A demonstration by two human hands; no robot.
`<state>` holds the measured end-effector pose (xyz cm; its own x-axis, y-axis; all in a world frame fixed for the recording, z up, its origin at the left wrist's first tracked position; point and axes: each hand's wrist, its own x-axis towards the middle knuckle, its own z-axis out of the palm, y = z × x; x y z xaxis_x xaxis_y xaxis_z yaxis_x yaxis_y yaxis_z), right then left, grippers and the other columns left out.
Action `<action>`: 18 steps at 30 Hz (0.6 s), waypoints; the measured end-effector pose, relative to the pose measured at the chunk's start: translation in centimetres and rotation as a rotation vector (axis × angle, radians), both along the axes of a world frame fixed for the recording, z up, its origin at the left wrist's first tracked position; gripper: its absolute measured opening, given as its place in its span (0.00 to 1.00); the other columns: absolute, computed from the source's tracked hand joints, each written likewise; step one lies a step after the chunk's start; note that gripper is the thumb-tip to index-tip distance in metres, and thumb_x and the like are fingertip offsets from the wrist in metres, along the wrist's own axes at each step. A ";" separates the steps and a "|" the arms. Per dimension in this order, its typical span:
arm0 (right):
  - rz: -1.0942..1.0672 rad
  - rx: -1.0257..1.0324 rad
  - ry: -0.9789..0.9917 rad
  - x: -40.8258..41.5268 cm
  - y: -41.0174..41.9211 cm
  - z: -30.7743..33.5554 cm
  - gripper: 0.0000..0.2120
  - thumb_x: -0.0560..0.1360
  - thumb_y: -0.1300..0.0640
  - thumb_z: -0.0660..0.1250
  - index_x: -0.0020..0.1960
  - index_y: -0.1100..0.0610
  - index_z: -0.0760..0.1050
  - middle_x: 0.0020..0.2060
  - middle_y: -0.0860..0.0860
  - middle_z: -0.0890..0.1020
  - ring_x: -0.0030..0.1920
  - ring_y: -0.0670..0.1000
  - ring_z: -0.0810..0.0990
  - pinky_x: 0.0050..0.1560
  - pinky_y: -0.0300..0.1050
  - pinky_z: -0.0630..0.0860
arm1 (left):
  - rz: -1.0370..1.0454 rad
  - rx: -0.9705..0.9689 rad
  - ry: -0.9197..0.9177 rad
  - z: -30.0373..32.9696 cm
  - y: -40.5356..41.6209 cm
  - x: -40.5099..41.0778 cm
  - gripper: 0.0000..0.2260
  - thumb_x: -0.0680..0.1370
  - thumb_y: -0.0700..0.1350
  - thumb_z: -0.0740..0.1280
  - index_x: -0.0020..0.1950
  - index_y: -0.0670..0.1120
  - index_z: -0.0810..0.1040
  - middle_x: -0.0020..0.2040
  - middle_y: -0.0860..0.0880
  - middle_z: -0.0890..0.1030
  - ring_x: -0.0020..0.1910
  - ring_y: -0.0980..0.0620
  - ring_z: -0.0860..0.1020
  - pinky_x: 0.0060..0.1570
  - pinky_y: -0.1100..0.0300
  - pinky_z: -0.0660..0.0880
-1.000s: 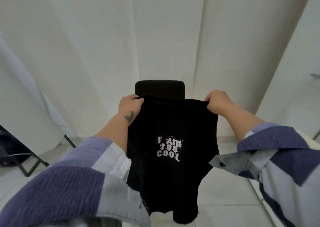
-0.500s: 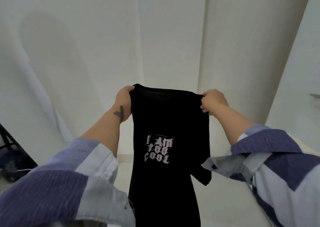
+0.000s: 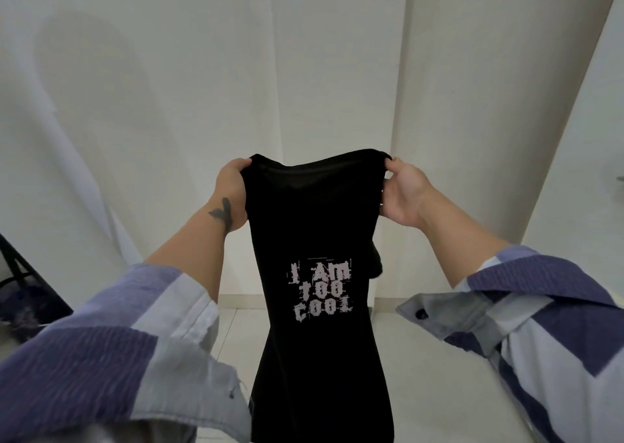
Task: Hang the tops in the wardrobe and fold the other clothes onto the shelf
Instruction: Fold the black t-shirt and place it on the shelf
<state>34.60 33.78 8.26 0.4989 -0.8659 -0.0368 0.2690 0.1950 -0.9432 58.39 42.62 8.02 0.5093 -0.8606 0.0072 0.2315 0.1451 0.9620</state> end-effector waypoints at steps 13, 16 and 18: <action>-0.065 -0.110 0.132 3.2 -5.1 0.2 0.11 0.83 0.51 0.51 0.60 0.51 0.68 0.57 0.53 0.77 0.53 0.53 0.79 0.43 0.47 0.77 | -0.097 0.060 -0.015 -0.8 -4.5 1.2 0.16 0.81 0.49 0.57 0.43 0.42 0.79 0.34 0.47 0.83 0.36 0.48 0.81 0.39 0.57 0.77; -0.107 -0.065 0.185 5.1 -7.2 -1.9 0.11 0.83 0.50 0.50 0.61 0.50 0.66 0.61 0.54 0.75 0.58 0.56 0.77 0.48 0.50 0.78 | -0.123 0.119 0.008 -2.4 -7.0 2.0 0.15 0.81 0.51 0.58 0.48 0.41 0.79 0.41 0.45 0.82 0.40 0.47 0.81 0.43 0.56 0.77; -0.155 -0.040 0.205 6.5 -9.0 -3.5 0.12 0.82 0.49 0.49 0.62 0.50 0.66 0.63 0.54 0.74 0.60 0.56 0.76 0.53 0.52 0.77 | -0.116 0.148 0.037 -3.7 -9.2 2.6 0.16 0.81 0.52 0.58 0.53 0.41 0.78 0.47 0.44 0.82 0.47 0.45 0.81 0.50 0.53 0.77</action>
